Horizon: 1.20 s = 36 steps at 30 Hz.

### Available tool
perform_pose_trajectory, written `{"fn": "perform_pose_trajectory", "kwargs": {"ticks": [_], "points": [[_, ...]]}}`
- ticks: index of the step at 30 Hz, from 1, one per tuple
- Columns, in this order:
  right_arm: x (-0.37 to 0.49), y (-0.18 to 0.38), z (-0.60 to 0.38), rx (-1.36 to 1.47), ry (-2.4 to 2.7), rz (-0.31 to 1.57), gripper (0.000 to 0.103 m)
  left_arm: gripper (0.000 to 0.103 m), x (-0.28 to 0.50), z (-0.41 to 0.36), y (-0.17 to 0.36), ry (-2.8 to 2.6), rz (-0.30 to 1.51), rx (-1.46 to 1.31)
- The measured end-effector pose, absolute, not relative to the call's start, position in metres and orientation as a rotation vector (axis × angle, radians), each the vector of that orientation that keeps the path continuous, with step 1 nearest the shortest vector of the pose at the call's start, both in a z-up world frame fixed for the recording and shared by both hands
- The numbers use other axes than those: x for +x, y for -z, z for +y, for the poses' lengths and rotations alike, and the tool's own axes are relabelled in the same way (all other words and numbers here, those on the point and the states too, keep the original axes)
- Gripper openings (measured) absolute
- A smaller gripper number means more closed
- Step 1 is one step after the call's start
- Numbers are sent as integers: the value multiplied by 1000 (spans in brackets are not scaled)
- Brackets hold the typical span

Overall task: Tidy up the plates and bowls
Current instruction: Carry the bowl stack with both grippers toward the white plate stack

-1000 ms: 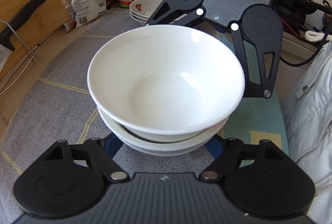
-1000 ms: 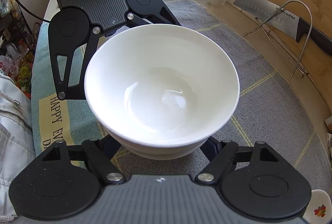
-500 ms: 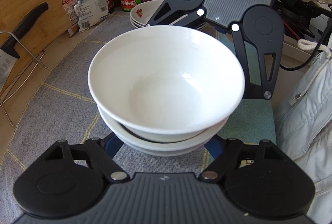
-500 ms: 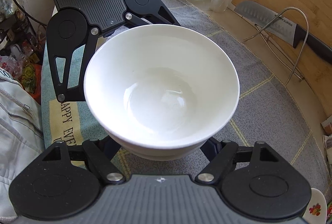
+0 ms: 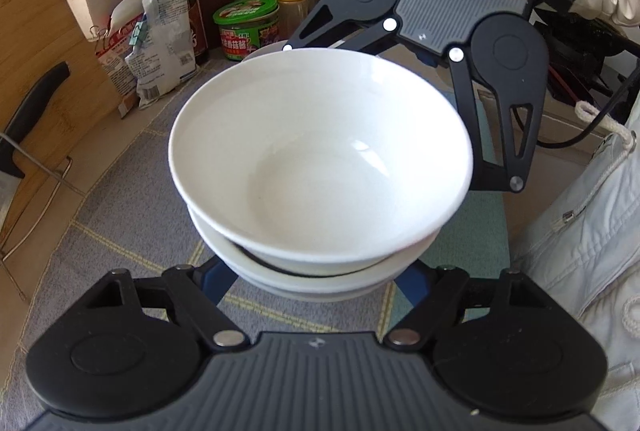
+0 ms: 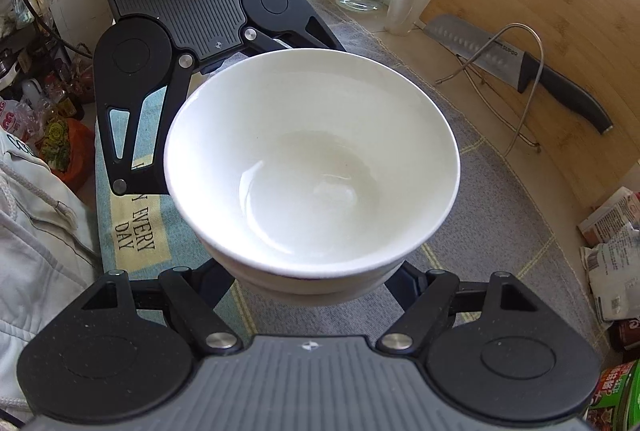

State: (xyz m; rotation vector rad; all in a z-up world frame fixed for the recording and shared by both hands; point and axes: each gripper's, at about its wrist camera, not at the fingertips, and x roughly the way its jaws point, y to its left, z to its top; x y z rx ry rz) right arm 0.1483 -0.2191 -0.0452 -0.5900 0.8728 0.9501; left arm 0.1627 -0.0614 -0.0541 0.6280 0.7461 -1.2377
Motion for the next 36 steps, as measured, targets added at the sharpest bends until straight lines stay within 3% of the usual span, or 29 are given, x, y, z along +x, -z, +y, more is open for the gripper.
{"fn": "perform_pose_trajectory", "kwargs": {"ticks": [17, 36], "points": [[148, 36, -320, -580, -819, 880, 84, 82, 193, -165, 54, 1343, 670, 689], [174, 65, -382, -576, -680, 928, 84, 82, 217, -248, 82, 1420, 630, 755]]}}
